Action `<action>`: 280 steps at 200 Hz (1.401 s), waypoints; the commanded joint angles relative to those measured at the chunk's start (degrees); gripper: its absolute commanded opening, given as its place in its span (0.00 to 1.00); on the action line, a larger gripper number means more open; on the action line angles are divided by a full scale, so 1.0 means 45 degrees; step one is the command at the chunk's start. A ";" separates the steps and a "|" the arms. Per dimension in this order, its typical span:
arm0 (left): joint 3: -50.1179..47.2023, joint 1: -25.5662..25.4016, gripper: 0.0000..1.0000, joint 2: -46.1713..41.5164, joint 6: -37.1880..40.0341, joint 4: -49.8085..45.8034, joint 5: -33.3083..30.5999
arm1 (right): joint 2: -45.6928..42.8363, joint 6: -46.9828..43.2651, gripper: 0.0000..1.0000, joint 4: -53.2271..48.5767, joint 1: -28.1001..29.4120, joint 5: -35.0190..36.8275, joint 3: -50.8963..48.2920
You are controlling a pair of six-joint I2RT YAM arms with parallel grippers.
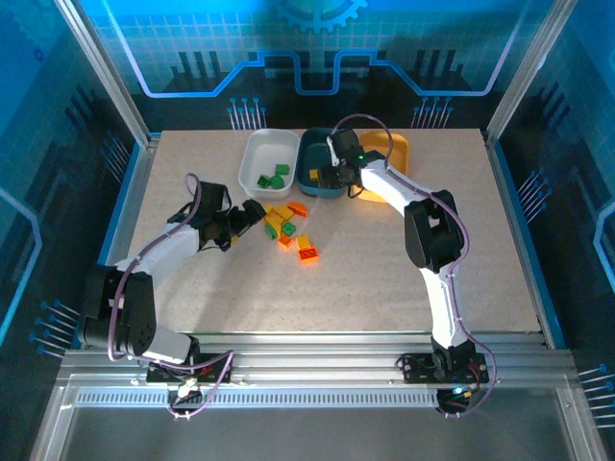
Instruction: Sort the legos into containers by color
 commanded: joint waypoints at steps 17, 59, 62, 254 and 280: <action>0.0286 -0.0051 0.99 -0.0198 0.0279 -0.0484 -0.0036 | 0.0412 -0.0222 0.65 0.0374 0.0234 -0.1233 0.0733; 0.0578 -0.0051 0.99 -0.0111 0.0297 -0.0565 0.0086 | -0.0162 -0.0097 0.67 0.1145 0.0163 -0.2467 0.0322; 0.0583 -0.0055 0.99 -0.0129 0.0298 -0.0547 0.0097 | -0.0286 -0.0098 0.67 0.1138 0.0167 -0.2124 0.0223; 0.0615 -0.0113 0.99 -0.0299 0.0083 -0.0565 0.0244 | -0.1411 -0.0247 0.73 0.0979 0.0749 -0.1456 0.0084; 0.0434 -0.0230 0.99 -0.0481 -0.0003 -0.0461 0.0173 | -0.3717 0.0227 0.75 0.1598 0.1023 -0.0713 -0.2842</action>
